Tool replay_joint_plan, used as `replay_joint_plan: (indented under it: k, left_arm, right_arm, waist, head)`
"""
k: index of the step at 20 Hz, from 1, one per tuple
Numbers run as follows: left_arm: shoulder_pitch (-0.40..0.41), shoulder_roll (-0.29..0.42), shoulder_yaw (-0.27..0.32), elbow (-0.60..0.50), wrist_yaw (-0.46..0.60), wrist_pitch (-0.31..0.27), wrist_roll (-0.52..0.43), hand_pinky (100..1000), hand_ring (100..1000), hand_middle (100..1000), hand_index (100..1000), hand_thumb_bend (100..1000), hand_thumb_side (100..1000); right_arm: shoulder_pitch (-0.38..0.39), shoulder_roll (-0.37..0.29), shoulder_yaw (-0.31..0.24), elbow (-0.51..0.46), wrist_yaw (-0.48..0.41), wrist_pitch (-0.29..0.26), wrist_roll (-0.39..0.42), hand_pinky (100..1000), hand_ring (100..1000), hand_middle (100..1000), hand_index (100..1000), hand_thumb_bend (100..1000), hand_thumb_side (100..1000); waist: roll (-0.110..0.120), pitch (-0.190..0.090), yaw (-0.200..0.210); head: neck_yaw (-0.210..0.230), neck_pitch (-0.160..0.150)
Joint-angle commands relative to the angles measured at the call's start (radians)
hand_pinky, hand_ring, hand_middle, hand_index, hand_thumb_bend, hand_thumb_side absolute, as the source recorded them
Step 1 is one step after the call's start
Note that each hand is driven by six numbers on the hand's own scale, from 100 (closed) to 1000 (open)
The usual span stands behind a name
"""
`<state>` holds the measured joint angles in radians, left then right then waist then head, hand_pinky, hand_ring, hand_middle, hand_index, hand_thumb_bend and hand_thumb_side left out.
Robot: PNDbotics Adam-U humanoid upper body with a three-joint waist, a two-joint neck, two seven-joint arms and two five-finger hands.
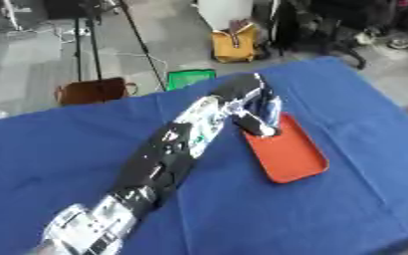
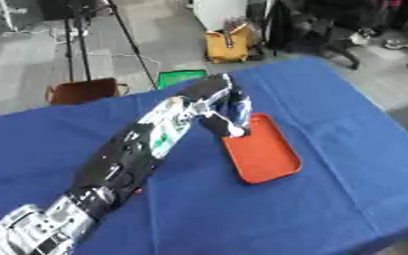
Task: Pick up objects on the table and place them in the box.
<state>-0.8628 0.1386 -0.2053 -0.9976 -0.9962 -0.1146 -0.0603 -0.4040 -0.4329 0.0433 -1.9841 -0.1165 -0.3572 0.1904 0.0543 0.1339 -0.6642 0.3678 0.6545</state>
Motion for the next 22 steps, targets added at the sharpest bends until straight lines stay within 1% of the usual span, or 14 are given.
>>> replay_joint_plan:
  k: [1,6,7,10,11,12,13,14,15,18,19,20,21,22]
  left_arm:
    - [-0.009,-0.017,-0.009,0.013,-0.058,-0.018,0.062,189,354,411,527,632,266]
    - [0.008,-0.041,-0.002,0.058,-0.141,-0.027,0.159,208,366,423,537,654,276]
    - [0.010,-0.043,0.002,0.062,-0.148,-0.026,0.177,263,414,464,571,700,298]
    - [0.014,-0.047,0.004,0.070,-0.168,-0.021,0.230,290,437,478,580,746,315]
    - [0.014,-0.047,0.003,0.073,-0.179,-0.018,0.242,439,537,579,680,853,393]
    - [0.014,-0.047,0.002,0.076,-0.195,-0.015,0.250,439,537,579,680,853,393]
    - [0.014,-0.047,0.002,0.078,-0.212,-0.011,0.255,603,678,698,793,987,451]
    - [0.014,-0.047,0.003,0.081,-0.233,-0.005,0.255,603,678,698,793,987,451]
    - [0.013,-0.047,0.006,0.084,-0.250,-0.001,0.255,678,742,747,831,1000,476]
    - [0.013,-0.047,0.015,0.087,-0.283,0.007,0.249,750,801,803,861,1000,524]
    - [0.014,-0.045,0.025,0.073,-0.276,0.007,0.254,777,857,842,877,1000,699]
    - [0.020,-0.038,0.036,0.048,-0.249,0.005,0.263,777,857,842,877,1000,699]
    - [0.026,-0.031,0.045,0.023,-0.218,0.004,0.270,694,830,816,856,785,878]
    - [0.040,-0.014,0.080,-0.030,-0.139,0.005,0.302,649,825,809,855,722,924]
  right_arm:
    - [-0.013,-0.007,-0.005,-0.016,-0.008,-0.004,0.003,611,707,669,834,555,530]
    - [-0.013,-0.004,-0.005,-0.016,-0.007,-0.004,0.005,611,707,668,834,556,529]
    - [-0.012,-0.004,-0.005,-0.016,-0.007,-0.004,0.005,611,707,668,834,556,529]
    - [-0.011,-0.003,-0.006,-0.016,-0.007,-0.003,0.005,611,707,668,834,557,528]
    - [-0.011,-0.002,-0.006,-0.016,-0.007,-0.003,0.005,611,707,668,834,555,529]
    - [-0.011,-0.002,-0.006,-0.016,-0.007,-0.003,0.005,611,707,668,834,555,529]
    - [-0.010,-0.002,-0.006,-0.016,-0.007,-0.003,0.005,611,707,668,835,545,537]
    - [-0.009,-0.002,-0.007,-0.016,-0.007,-0.003,0.004,611,707,668,835,545,537]
    - [-0.008,-0.001,-0.007,-0.016,-0.007,-0.004,0.004,611,707,668,835,545,538]
    - [-0.005,-0.001,-0.008,-0.016,-0.006,-0.004,0.002,611,708,668,835,543,539]
    - [-0.004,-0.001,-0.009,-0.016,-0.006,-0.004,0.001,611,707,668,835,542,539]
    - [-0.002,-0.001,-0.011,-0.016,-0.005,-0.003,0.000,611,707,668,835,542,539]
    - [-0.001,-0.002,-0.012,-0.016,-0.004,-0.003,-0.001,611,707,668,835,543,539]
    - [0.005,-0.005,-0.015,-0.016,-0.002,-0.002,-0.003,611,708,668,835,540,530]
  waist:
    - [-0.011,-0.009,-0.004]
    - [-0.008,-0.006,-0.010]
    - [-0.007,-0.005,-0.011]
    - [-0.006,-0.005,-0.012]
    - [-0.006,-0.004,-0.013]
    - [-0.006,-0.003,-0.013]
    - [-0.007,-0.003,-0.013]
    - [-0.007,-0.002,-0.013]
    - [-0.008,-0.001,-0.013]
    - [-0.009,0.000,-0.012]
    - [-0.010,0.001,-0.008]
    - [-0.011,0.001,-0.004]
    - [-0.012,0.001,0.000]
    - [-0.013,-0.001,0.014]
  head:
    - [0.005,-0.009]
    - [0.004,-0.013]
    - [0.004,-0.013]
    - [0.004,-0.014]
    - [0.004,-0.013]
    - [0.005,-0.013]
    - [0.006,-0.012]
    - [0.008,-0.012]
    - [0.009,-0.011]
    - [0.009,-0.010]
    - [0.007,-0.010]
    - [0.005,-0.010]
    - [0.003,-0.009]
    - [-0.004,-0.007]
